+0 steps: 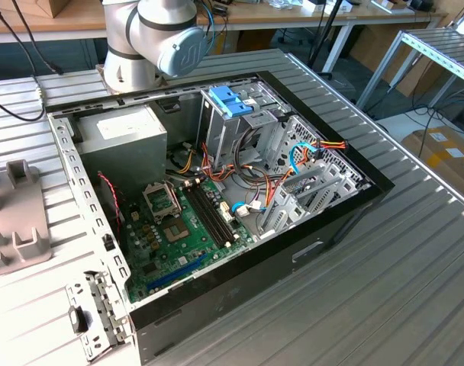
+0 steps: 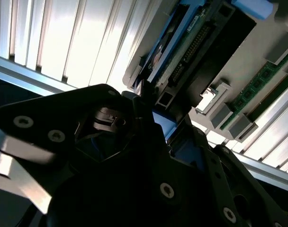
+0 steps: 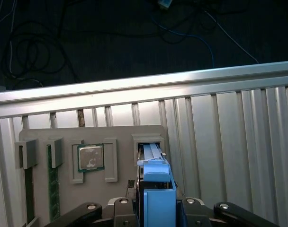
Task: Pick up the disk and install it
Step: 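Pick up the disk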
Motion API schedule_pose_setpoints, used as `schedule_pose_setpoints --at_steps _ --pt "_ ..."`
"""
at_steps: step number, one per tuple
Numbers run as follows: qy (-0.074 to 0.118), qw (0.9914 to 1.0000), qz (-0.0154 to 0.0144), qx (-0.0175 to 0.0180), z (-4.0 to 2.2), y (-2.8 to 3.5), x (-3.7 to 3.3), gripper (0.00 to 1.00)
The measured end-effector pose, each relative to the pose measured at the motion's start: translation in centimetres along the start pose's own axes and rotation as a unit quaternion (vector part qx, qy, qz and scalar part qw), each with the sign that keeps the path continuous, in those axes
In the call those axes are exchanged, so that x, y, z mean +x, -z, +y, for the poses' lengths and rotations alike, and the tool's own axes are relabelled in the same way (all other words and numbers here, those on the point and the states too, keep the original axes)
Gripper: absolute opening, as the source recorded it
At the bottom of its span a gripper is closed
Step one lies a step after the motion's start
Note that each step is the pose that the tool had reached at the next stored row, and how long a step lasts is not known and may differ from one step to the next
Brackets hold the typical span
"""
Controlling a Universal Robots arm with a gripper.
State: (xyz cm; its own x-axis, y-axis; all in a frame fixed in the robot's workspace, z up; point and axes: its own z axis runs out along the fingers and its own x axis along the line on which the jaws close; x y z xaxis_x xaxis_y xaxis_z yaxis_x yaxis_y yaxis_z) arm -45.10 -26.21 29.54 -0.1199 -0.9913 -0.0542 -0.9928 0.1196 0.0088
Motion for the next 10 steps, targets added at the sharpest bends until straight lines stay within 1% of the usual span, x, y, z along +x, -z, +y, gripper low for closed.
schedule_pose_setpoints --at_steps 6,10 --pt "0.0 1.0 0.0 0.0 0.0 0.0 0.0 0.37" --pt "0.0 1.0 0.0 0.0 0.0 0.18 -0.01 0.37"
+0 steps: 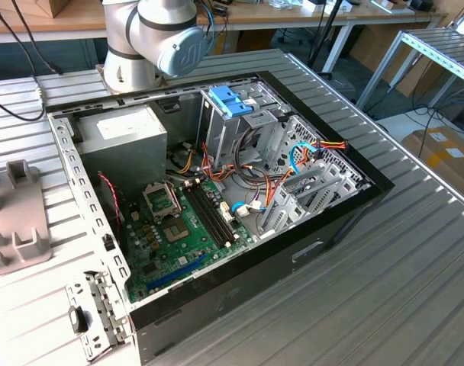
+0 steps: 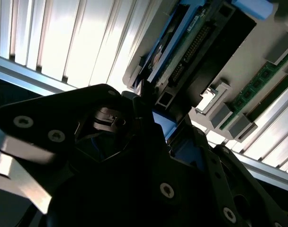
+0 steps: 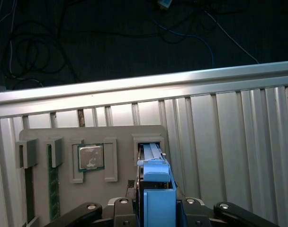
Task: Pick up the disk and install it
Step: 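Pick up the disk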
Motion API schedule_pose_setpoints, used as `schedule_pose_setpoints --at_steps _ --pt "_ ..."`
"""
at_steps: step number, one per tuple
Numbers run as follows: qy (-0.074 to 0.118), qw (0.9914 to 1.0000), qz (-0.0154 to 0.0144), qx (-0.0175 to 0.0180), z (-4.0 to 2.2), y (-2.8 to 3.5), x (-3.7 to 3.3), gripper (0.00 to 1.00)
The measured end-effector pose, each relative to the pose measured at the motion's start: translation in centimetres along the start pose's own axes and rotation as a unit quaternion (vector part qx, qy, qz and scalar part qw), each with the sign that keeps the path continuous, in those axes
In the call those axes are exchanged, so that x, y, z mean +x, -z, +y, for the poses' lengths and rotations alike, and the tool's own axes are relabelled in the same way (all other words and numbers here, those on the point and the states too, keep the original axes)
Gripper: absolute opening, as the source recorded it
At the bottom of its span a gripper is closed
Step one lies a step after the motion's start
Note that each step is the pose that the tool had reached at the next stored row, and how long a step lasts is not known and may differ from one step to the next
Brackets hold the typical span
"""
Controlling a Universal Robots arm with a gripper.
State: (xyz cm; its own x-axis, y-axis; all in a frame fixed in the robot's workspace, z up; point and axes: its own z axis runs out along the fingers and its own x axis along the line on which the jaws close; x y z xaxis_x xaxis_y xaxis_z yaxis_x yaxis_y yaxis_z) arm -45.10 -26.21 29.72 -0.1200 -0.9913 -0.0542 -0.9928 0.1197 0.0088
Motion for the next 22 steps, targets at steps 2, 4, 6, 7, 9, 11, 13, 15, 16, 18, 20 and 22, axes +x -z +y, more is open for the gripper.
schedule_pose_setpoints --at_steps 2,4,6,7,9,11,13,15,16,18,20,22 --pt "0.0 1.0 0.0 0.0 0.0 0.15 -0.01 0.37" --pt "0.0 1.0 0.0 0.0 0.0 0.41 -0.02 0.37" --pt "0.0 1.0 -0.0001 0.0001 0.0 0.49 -0.03 0.37" --pt "0.0 1.0 -0.0001 0.0001 0.01 0.56 -0.03 0.37" --pt "0.0 1.0 -0.0001 0.0001 0.02 0.69 -0.03 0.37" --pt "0.0 1.0 -0.0001 0.0 0.03 0.83 -0.04 0.37" --pt "0.0 1.0 -0.0001 0.0 0.03 0.97 -0.05 0.37" --pt "0.0 1.0 -0.0001 0.0 0.03 1.11 -0.06 0.37" --pt "0.0 1.0 -0.0001 0.0 0.03 1.2 -0.06 0.37" --pt "0.0 1.0 -0.0001 0.0 0.04 1.36 -0.07 0.37" --pt "0.0 1.0 -0.0001 0.0 0.04 1.52 -0.08 0.37" --pt "0.0 1.0 -0.0001 0.0001 0.04 1.69 -0.09 0.37"
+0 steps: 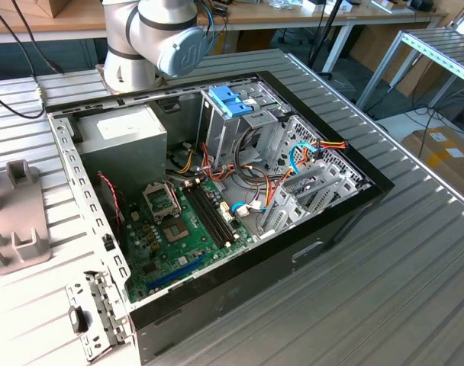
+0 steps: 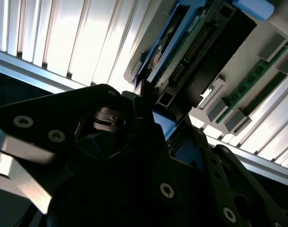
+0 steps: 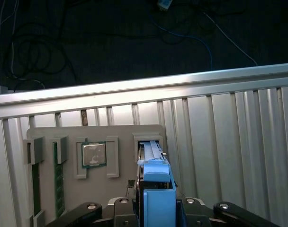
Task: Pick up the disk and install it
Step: 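Pick up the disk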
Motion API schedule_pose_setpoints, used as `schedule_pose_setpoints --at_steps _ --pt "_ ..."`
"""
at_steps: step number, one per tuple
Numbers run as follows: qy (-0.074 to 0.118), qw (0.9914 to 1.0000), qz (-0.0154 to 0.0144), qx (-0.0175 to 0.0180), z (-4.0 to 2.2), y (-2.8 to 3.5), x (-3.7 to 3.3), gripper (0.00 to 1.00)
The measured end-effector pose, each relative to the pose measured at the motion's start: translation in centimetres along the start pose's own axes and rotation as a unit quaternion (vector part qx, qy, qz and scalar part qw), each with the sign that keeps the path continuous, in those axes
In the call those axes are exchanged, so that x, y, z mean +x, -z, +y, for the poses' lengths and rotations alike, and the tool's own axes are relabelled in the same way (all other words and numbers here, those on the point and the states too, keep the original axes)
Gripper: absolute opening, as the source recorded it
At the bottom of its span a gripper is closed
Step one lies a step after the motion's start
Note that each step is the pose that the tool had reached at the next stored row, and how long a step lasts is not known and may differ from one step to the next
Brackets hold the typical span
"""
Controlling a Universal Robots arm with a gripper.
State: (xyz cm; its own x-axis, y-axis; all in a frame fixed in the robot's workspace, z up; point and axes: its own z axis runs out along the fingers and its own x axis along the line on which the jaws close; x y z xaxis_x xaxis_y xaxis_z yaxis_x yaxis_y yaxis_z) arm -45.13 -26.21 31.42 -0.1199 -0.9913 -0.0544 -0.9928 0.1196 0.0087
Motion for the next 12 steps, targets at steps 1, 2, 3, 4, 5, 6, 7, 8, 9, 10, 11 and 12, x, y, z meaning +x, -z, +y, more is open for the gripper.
schedule_pose_setpoints --at_steps 1,2,3,4,5,6,7,8,9,10,11,12 --pt "0.0 1.0 0.0 0.0 0.0 0.11 -0.01 0.37" --pt "0.0 1.0 0.0 0.0 0.0 0.18 -0.01 0.37" --pt "0.0 1.0 0.0 0.0 0.0 0.28 -0.02 0.37" --pt "0.0 1.0 0.0 0.0 0.0 0.35 -0.02 0.37" --pt "0.0 1.0 0.0 0.0 0.0 0.44 -0.02 0.37" --pt "0.0 1.0 0.0 0.0 0.0 0.49 -0.03 0.37" --pt "0.0 1.0 0.0 0.0 0.0 0.58 -0.03 0.37" --pt "0.0 1.0 0.0 0.0 0.01 0.73 -0.04 0.37" --pt "0.0 1.0 0.0 0.0 0.01 0.81 -0.04 0.37" --pt "0.0 1.0 0.0 0.0 0.01 0.91 -0.05 0.37" --pt "0.0 1.0 0.0 0.0 0.01 1.01 -0.05 0.37" --pt "0.0 1.0 0.0 0.0 0.01 1.1 -0.06 0.37"
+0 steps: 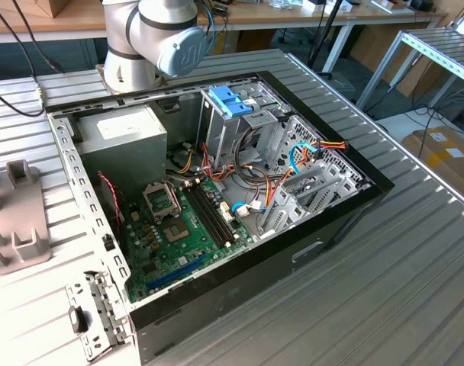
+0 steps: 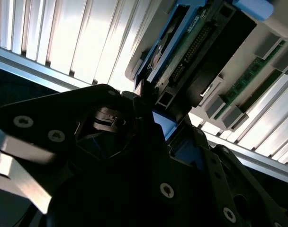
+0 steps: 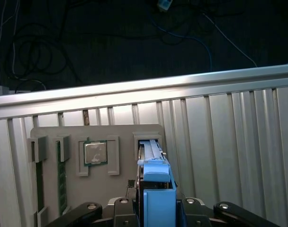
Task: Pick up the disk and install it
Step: 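Pick up the disk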
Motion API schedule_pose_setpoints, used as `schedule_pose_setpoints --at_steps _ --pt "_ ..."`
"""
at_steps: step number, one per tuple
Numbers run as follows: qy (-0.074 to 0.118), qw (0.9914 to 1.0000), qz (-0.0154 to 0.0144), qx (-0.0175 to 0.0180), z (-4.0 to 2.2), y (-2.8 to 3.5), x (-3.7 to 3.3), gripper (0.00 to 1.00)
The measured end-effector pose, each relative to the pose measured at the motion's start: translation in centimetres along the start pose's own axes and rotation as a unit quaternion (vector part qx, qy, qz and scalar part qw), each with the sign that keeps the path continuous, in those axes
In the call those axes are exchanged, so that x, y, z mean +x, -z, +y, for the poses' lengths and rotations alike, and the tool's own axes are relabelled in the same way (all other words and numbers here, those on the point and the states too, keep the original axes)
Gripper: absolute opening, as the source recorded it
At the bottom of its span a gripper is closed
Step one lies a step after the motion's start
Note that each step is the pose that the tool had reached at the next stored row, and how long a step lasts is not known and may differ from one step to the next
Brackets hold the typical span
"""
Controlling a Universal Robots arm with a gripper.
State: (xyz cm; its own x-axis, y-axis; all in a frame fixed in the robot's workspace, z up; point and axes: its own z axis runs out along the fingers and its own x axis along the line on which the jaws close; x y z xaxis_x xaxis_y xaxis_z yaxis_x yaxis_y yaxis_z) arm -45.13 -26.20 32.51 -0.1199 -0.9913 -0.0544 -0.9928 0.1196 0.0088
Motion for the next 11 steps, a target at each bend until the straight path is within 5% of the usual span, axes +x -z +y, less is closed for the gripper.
schedule_pose_setpoints --at_steps 11 --pt "0.0 1.0 0.0 0.0 0.01 1.19 -0.06 0.37"
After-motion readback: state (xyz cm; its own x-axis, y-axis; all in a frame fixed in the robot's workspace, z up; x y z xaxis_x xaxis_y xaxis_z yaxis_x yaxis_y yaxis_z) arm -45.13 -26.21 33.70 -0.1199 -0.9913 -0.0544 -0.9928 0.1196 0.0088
